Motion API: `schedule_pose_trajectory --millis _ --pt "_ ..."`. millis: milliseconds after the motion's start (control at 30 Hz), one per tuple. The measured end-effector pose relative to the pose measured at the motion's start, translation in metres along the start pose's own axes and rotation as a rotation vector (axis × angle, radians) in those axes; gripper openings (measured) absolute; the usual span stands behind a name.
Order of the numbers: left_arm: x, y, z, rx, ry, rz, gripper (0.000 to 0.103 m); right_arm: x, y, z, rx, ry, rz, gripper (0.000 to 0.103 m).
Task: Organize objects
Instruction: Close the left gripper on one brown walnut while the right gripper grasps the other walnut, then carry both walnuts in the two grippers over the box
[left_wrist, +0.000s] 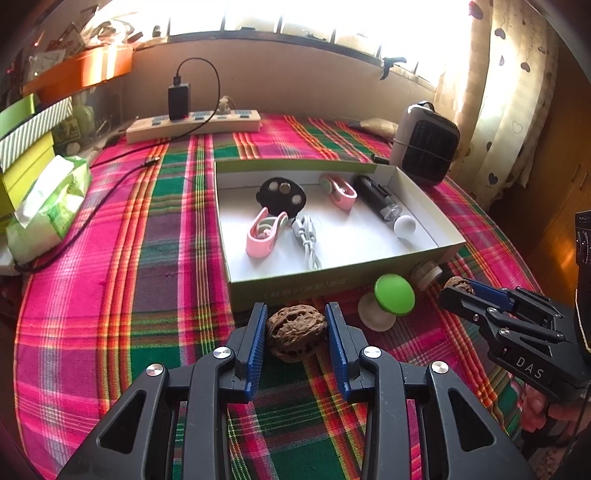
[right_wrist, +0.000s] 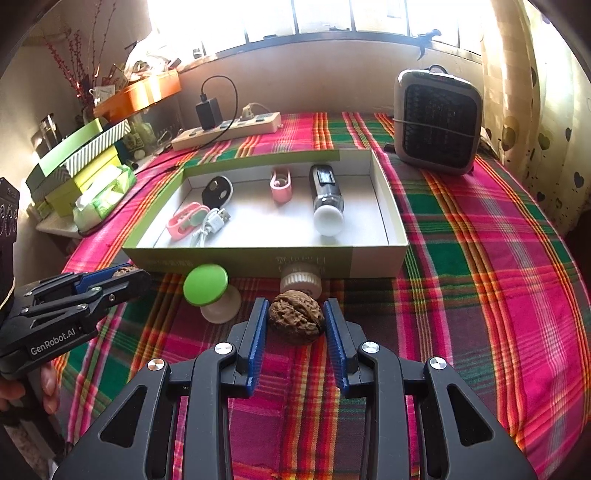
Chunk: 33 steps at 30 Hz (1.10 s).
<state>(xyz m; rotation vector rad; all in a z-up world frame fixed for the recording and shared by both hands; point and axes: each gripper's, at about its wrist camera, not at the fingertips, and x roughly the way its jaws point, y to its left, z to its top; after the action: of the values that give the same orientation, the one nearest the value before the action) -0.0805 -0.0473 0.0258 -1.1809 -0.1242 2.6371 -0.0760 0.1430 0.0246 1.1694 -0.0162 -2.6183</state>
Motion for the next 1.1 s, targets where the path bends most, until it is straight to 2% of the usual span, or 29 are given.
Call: schedule_pose_trajectory --millis 400,1100 --pt "-0.005 -0.001 0.022 0.014 -0.037 0.004 0.030 -0.006 0.005 0.030 -0.060 -0.043 0.024 0.032" --pt "0.026 -0.002 0.048 0.026 -0.013 0.024 0.030 0.045 0.015 0.075 -0.151 0.011 0.066 0.032"
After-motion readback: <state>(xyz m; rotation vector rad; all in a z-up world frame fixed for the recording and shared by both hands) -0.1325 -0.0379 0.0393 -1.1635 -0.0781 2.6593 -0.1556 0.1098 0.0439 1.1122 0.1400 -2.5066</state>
